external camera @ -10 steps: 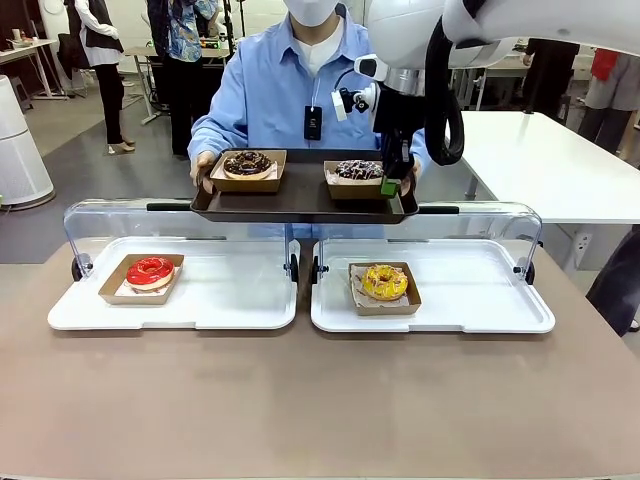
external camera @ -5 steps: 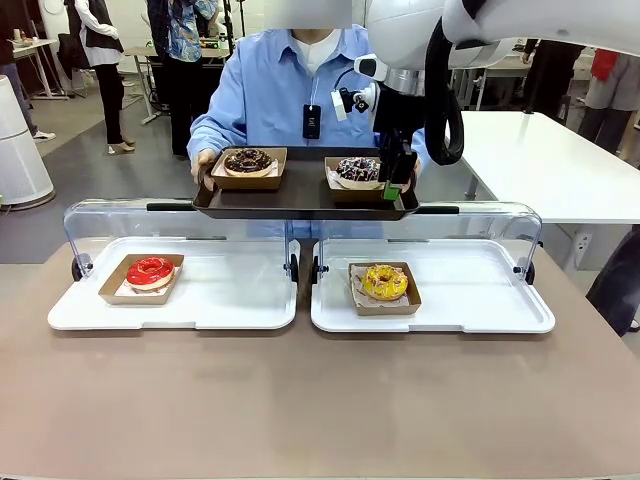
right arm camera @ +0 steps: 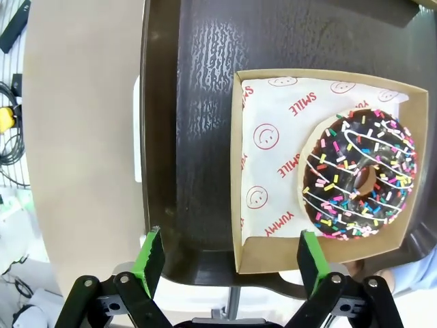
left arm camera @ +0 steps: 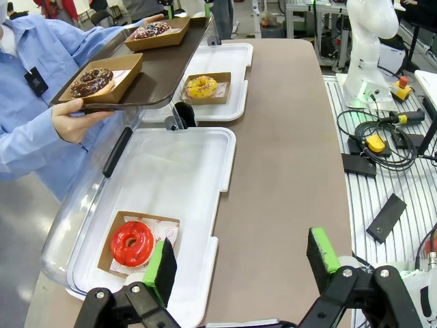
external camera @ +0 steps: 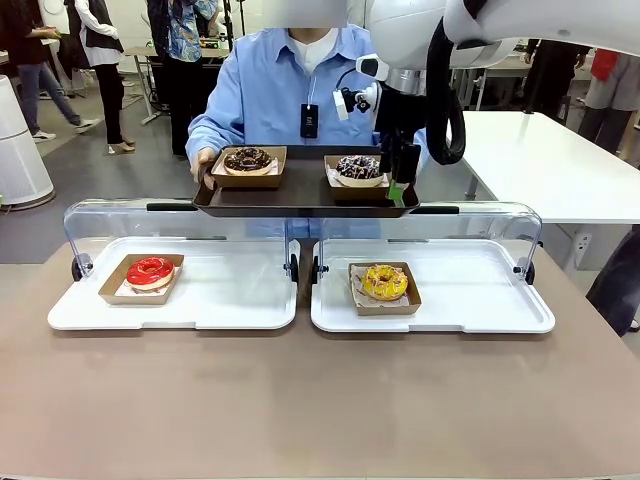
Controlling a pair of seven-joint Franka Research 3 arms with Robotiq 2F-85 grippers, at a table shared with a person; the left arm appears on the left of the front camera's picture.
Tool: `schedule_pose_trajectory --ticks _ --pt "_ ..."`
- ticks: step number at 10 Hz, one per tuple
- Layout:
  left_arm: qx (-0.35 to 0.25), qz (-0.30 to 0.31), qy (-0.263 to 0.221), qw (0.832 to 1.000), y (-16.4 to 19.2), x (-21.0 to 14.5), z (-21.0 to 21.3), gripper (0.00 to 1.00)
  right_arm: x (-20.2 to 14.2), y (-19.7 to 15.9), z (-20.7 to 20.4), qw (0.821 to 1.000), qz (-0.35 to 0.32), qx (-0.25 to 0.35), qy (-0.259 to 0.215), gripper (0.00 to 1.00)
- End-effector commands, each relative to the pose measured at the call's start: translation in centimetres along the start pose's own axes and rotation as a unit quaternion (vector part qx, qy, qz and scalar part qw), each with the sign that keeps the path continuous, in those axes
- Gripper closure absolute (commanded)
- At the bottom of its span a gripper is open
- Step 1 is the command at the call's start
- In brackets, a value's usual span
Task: Provide the desired donut to the person.
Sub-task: Place the picked Paper togo box onto the Handle tray extended by the person.
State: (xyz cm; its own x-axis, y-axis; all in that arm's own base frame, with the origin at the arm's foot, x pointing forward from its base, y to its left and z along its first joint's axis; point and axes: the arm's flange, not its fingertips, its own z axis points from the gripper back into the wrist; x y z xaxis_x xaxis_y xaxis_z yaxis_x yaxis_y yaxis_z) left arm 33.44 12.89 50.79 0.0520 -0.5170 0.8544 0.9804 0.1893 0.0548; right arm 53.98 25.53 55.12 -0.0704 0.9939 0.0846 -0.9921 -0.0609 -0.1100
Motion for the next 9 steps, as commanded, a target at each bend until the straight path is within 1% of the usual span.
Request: schedule_pose_trajectory --ticks 1,3,5,6,7,9 --pt "0.0 0.001 -0.008 1.0 -0.1 0.0 0.1 0.0 -0.7 0.1 -0.3 1.0 0.006 -0.004 0.004 0.0" --pt "0.0 0.001 -0.008 1.0 -0.1 0.0 0.1 0.0 -1.0 0.3 0.2 1.0 0.007 -0.006 0.009 0.0" --pt "0.0 0.001 -0.008 1.0 -0.1 0.0 0.1 0.0 -2.9 2.8 3.0 1.0 0.023 -0.004 0.018 0.0" --pt "0.0 0.001 -0.008 1.0 -0.1 0.0 0.1 0.0 -4.9 4.7 5.1 0.999 0.027 -0.002 0.022 0.0" --pt "0.0 0.001 -0.008 1.0 -0.1 0.0 0.1 0.0 -7.9 6.8 7.1 0.999 0.025 -0.005 0.019 0.0" --pt "0.0 0.001 -0.008 1.0 -0.1 0.0 0.1 0.0 -13.3 10.0 8.9 1.0 0.007 -0.014 0.013 0.0"
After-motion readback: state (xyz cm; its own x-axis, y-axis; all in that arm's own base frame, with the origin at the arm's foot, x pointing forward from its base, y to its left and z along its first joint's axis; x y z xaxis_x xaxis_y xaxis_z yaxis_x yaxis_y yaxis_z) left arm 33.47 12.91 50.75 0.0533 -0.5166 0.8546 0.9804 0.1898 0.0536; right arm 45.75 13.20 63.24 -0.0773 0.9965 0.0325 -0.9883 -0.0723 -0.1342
